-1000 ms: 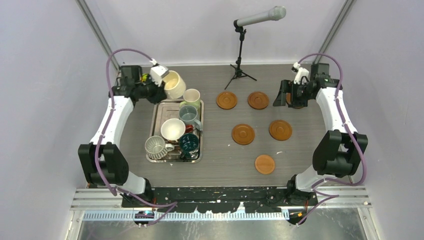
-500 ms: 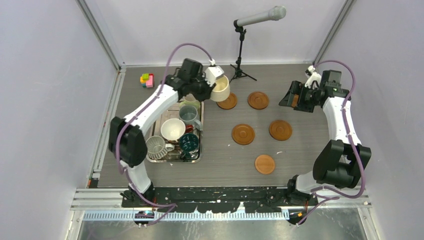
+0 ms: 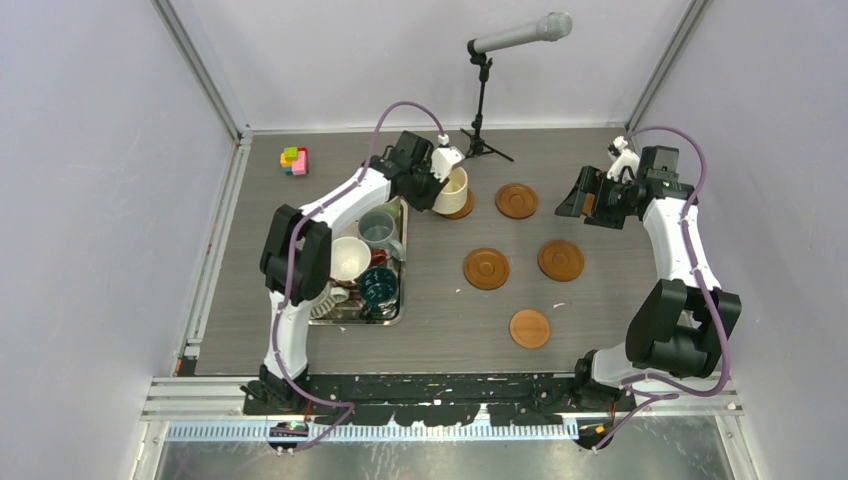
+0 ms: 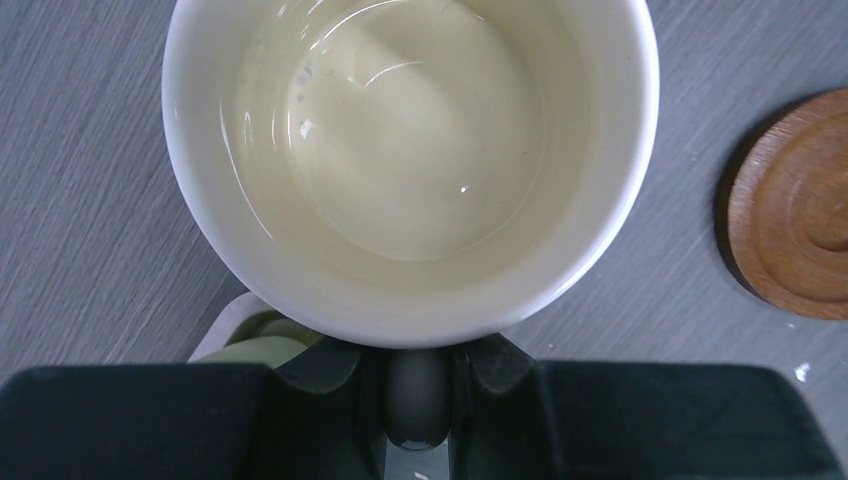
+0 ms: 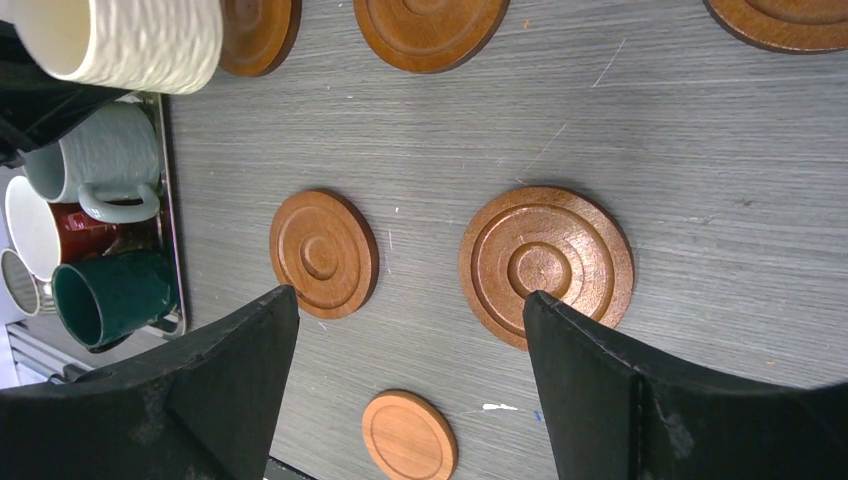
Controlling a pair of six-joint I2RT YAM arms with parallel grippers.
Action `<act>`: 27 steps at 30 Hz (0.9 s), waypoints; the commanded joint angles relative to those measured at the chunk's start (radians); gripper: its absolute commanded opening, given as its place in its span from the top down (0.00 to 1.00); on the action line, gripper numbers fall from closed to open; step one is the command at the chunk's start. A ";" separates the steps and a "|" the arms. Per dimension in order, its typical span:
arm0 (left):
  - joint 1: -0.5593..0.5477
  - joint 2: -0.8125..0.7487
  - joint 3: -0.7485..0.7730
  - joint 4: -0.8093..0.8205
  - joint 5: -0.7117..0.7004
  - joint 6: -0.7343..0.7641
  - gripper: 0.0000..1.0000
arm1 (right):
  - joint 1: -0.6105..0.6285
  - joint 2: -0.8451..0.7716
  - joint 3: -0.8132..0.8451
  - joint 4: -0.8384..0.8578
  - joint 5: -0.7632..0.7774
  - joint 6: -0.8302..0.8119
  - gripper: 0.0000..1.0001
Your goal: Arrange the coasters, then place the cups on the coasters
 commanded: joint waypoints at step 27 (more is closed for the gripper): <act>-0.003 0.122 0.129 0.226 0.017 -0.045 0.99 | 0.001 0.009 -0.008 0.042 -0.032 0.002 0.13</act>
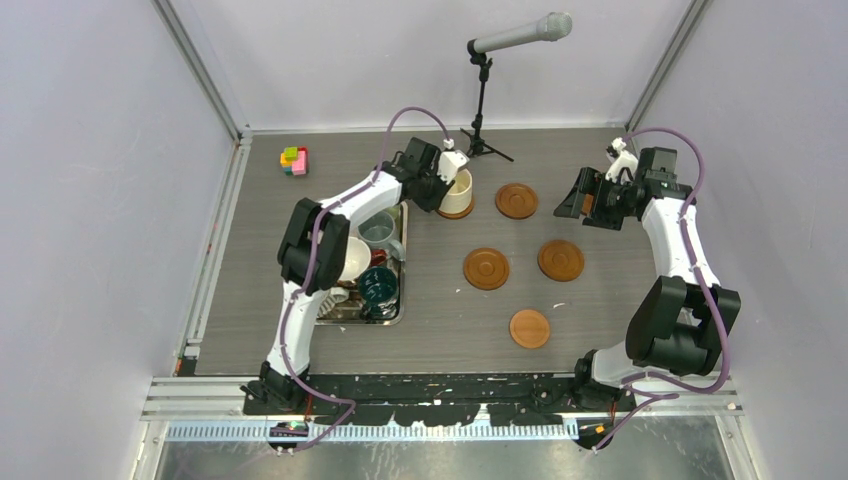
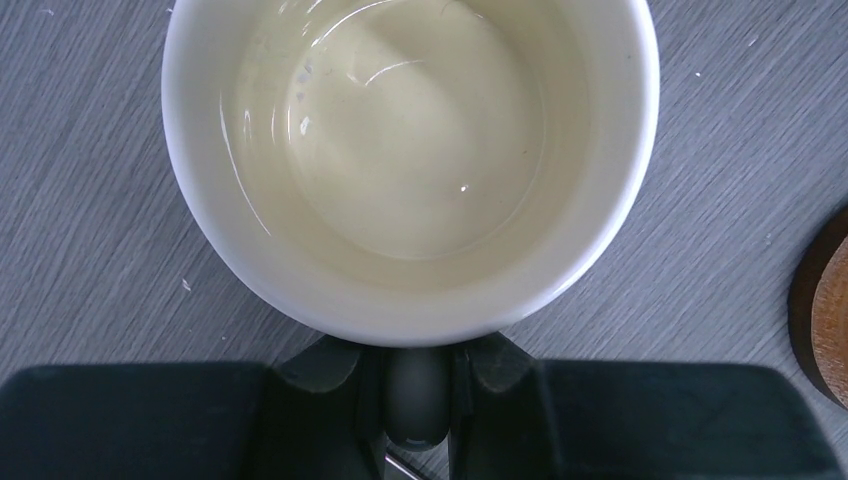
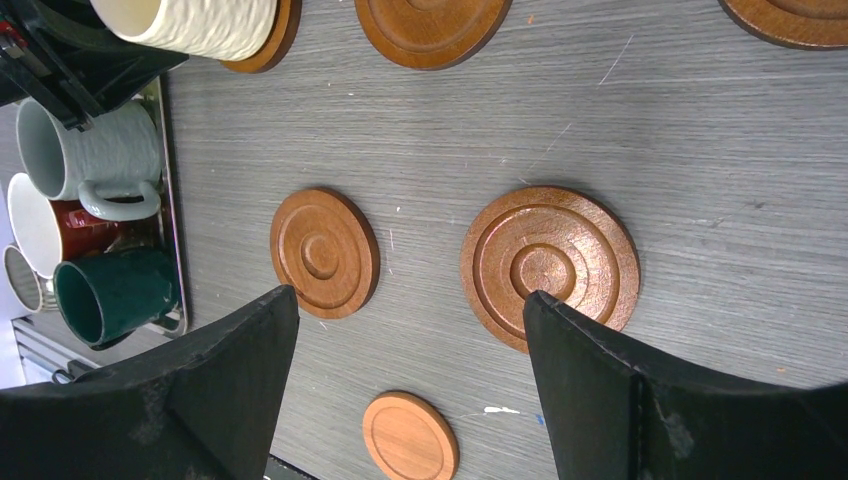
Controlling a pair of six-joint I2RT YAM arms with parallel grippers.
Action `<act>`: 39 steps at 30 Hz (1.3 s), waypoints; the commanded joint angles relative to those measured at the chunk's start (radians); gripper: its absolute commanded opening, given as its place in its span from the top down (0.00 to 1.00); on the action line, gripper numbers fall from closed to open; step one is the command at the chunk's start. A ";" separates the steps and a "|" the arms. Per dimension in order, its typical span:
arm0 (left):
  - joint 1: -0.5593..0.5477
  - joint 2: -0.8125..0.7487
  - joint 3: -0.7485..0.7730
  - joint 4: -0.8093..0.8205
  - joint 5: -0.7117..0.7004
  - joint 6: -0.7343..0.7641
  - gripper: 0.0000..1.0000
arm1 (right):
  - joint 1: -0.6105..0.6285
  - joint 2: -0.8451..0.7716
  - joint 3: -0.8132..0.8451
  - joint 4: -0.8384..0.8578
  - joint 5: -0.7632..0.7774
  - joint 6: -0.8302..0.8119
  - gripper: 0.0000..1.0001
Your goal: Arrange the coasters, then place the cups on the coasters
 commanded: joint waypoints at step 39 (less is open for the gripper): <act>-0.004 -0.055 0.086 -0.051 0.045 -0.013 0.73 | -0.001 0.002 0.005 0.027 -0.031 0.003 0.13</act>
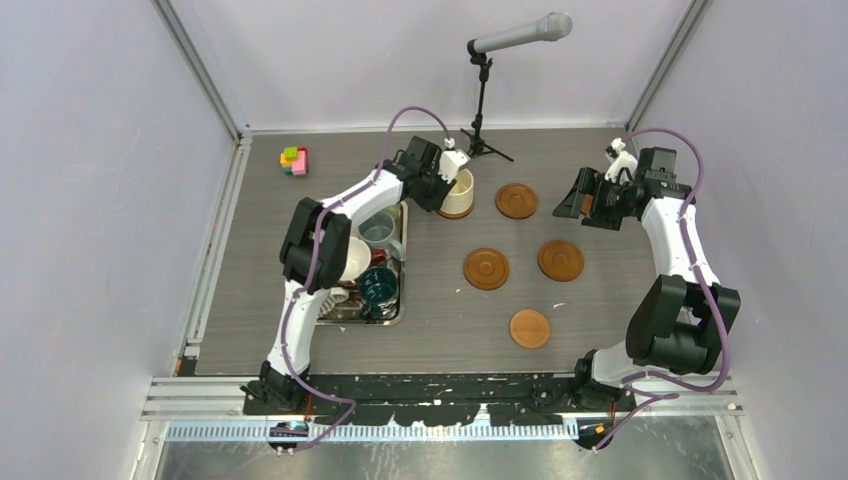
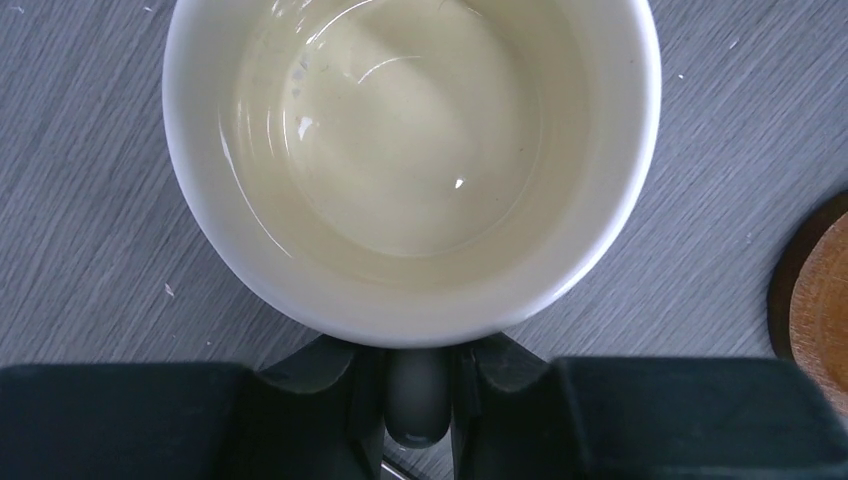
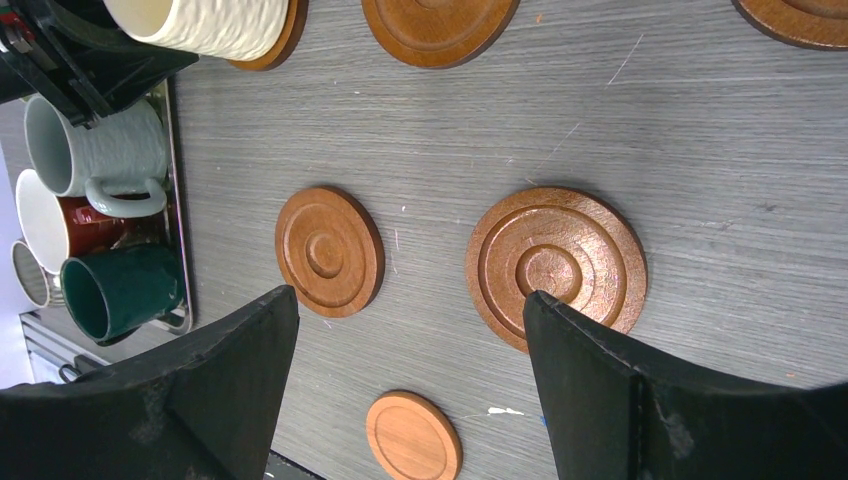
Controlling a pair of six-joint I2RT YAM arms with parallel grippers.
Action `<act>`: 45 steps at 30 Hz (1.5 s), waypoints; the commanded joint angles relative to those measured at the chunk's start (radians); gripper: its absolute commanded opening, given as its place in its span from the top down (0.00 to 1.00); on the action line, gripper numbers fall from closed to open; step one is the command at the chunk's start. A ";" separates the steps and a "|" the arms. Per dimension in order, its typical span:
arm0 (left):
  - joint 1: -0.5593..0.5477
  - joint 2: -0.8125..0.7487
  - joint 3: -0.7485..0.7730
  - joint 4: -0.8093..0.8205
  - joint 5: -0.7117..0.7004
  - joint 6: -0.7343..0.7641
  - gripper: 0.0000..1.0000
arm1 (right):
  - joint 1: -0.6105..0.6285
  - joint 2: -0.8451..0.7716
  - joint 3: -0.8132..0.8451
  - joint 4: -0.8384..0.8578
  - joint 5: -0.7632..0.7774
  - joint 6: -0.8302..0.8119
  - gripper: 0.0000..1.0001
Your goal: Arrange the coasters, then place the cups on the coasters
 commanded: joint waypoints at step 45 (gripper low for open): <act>0.461 -0.500 -0.173 -0.444 0.274 0.339 0.22 | 0.027 -0.040 0.018 -0.029 -0.010 -0.025 0.13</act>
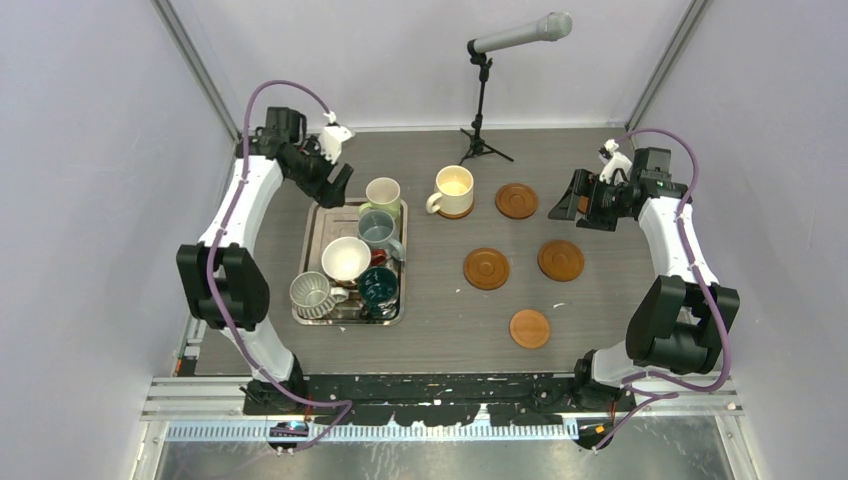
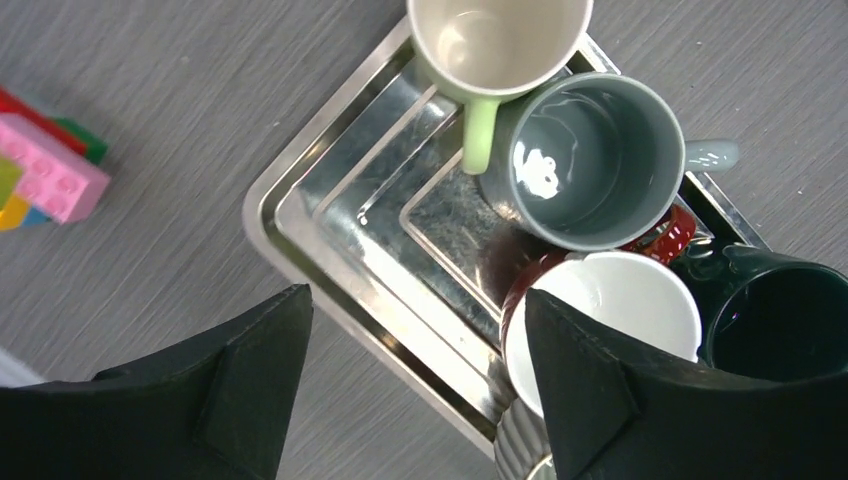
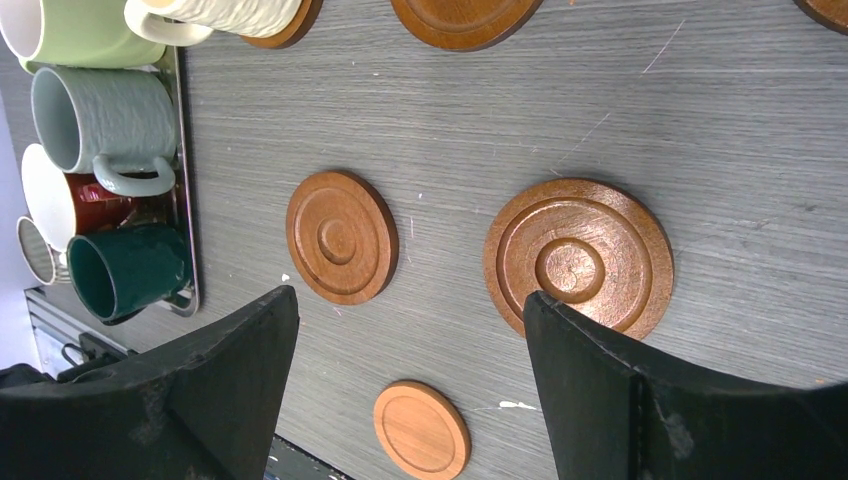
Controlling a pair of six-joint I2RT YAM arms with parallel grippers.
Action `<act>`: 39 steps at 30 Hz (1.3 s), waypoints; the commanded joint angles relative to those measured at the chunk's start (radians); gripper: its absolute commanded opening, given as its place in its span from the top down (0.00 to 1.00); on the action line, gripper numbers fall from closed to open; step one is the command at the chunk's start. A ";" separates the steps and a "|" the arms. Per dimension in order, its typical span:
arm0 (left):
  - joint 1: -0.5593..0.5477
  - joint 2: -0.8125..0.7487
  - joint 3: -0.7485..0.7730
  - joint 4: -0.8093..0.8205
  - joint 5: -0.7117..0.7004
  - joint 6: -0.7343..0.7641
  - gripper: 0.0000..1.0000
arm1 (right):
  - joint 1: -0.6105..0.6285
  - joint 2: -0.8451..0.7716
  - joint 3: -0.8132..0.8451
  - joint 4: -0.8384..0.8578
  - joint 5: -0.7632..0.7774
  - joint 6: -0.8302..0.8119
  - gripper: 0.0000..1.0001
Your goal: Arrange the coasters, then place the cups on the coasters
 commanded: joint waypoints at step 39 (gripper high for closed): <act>-0.104 0.268 0.031 0.197 0.008 -0.047 0.64 | 0.002 -0.015 0.023 -0.005 0.016 -0.020 0.13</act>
